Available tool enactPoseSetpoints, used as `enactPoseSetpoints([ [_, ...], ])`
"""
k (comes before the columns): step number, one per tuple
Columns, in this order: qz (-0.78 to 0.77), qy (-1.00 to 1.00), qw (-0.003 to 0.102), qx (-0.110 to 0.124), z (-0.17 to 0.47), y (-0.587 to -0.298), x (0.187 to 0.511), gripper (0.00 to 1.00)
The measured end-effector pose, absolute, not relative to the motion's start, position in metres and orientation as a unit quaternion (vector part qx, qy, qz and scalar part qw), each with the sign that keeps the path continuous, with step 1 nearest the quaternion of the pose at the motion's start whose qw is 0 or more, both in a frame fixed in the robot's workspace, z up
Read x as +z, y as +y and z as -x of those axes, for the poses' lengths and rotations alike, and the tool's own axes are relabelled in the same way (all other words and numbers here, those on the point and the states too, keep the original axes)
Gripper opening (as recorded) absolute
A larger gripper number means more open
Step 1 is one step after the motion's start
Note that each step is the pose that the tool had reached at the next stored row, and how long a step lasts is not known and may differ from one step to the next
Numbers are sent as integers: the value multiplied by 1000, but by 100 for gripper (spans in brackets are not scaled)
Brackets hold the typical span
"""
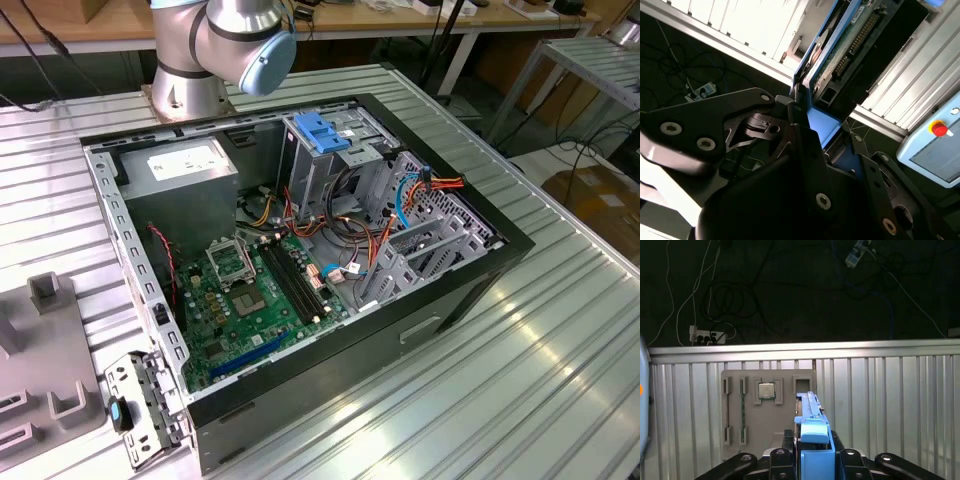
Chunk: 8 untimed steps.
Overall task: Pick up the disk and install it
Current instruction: 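Pick up the disk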
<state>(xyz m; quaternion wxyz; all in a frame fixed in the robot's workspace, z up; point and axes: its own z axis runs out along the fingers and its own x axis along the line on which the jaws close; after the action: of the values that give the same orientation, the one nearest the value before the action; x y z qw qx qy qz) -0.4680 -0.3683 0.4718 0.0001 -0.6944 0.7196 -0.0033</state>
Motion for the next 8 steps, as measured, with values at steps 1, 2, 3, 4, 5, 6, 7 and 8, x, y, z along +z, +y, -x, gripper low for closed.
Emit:
enactPoseSetpoints([
  [1,694,720,0,-3,468,-368,476,37],
  [2,694,720,0,-3,468,-368,481,37],
  [3,694,720,0,-3,468,-368,483,37],
  [4,694,720,0,-3,468,-368,486,37],
  [5,694,720,0,-3,468,-368,490,37],
  [6,694,720,0,-3,468,-368,493,37],
  [7,694,720,0,-3,468,-368,495,37],
  [8,694,720,0,-3,468,-368,497,37],
])
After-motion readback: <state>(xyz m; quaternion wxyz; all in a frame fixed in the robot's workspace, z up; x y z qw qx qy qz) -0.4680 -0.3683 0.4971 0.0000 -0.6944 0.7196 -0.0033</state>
